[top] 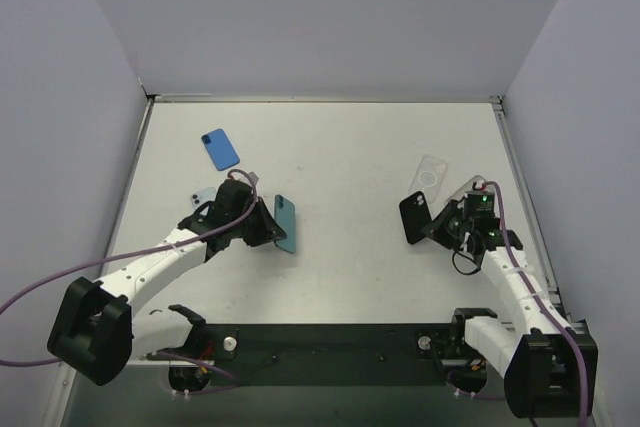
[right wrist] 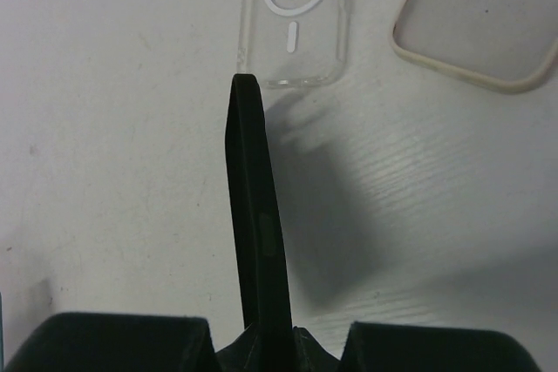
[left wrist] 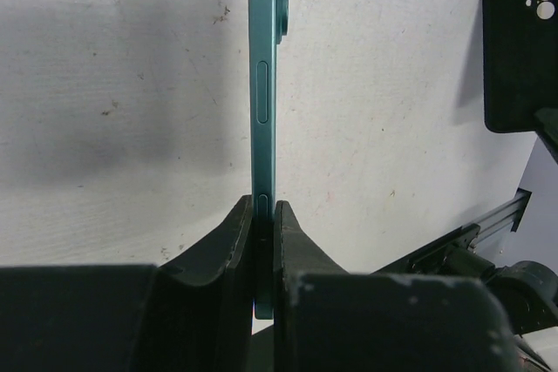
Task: Take the phone out of the phone case
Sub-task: Place the phone case at the center of the board, then place the phone at the center of the board.
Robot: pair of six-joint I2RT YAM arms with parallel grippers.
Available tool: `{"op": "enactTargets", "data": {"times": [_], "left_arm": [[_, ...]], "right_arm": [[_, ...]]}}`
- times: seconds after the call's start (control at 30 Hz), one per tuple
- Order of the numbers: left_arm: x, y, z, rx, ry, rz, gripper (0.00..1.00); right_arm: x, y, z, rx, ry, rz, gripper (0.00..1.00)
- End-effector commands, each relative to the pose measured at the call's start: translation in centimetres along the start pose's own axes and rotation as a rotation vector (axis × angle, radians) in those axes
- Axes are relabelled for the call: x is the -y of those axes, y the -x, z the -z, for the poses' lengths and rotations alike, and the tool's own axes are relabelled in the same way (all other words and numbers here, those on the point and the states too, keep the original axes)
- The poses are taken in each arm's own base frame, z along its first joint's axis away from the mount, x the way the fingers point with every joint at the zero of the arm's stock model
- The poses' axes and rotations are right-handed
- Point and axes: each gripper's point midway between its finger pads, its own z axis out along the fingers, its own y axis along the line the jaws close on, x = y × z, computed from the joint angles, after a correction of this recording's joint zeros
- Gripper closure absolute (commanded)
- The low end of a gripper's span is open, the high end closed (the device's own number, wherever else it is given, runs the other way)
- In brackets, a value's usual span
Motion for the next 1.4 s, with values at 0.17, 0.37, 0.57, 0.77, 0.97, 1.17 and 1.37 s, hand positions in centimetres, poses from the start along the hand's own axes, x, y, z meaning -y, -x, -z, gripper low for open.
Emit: {"op": "enactTargets", "data": {"times": [0.17, 0.37, 0.57, 0.77, 0.97, 1.17, 1.37], "left_arm": [[0.4, 1.8, 0.4, 0.078, -0.145, 0.023, 1.0], [-1.7, 1.4, -0.1, 0.072, -0.099, 0.058, 1.0], [-5.1, 1.4, -0.1, 0.071, -0.015, 0.125, 1.0], [-8.3, 0.7, -0.3, 0.029, 0.094, 0.196, 1.0], [-10.2, 0.5, -0.4, 0.021, 0.176, 0.214, 0.95], [-11.1, 0.2, -0.7, -0.009, 0.229, 0.211, 0.67], [-11.4, 0.6, -0.2, 0.01, 0.261, 0.197, 0.39]], "right_arm": [[4.0, -1.2, 0.3, -0.021, -0.152, -0.083, 0.32], [4.6, 0.7, 1.4, 0.042, -0.217, -0.06, 0.23], [3.7, 1.4, 1.7, 0.046, -0.19, -0.046, 0.23], [3.5, 1.1, 1.6, 0.033, -0.175, -0.044, 0.23], [3.3, 1.1, 1.7, 0.03, -0.164, -0.039, 0.23], [3.0, 1.2, 1.7, 0.031, -0.156, -0.042, 0.23], [3.1, 1.1, 1.7, 0.029, -0.155, -0.045, 0.23]]}}
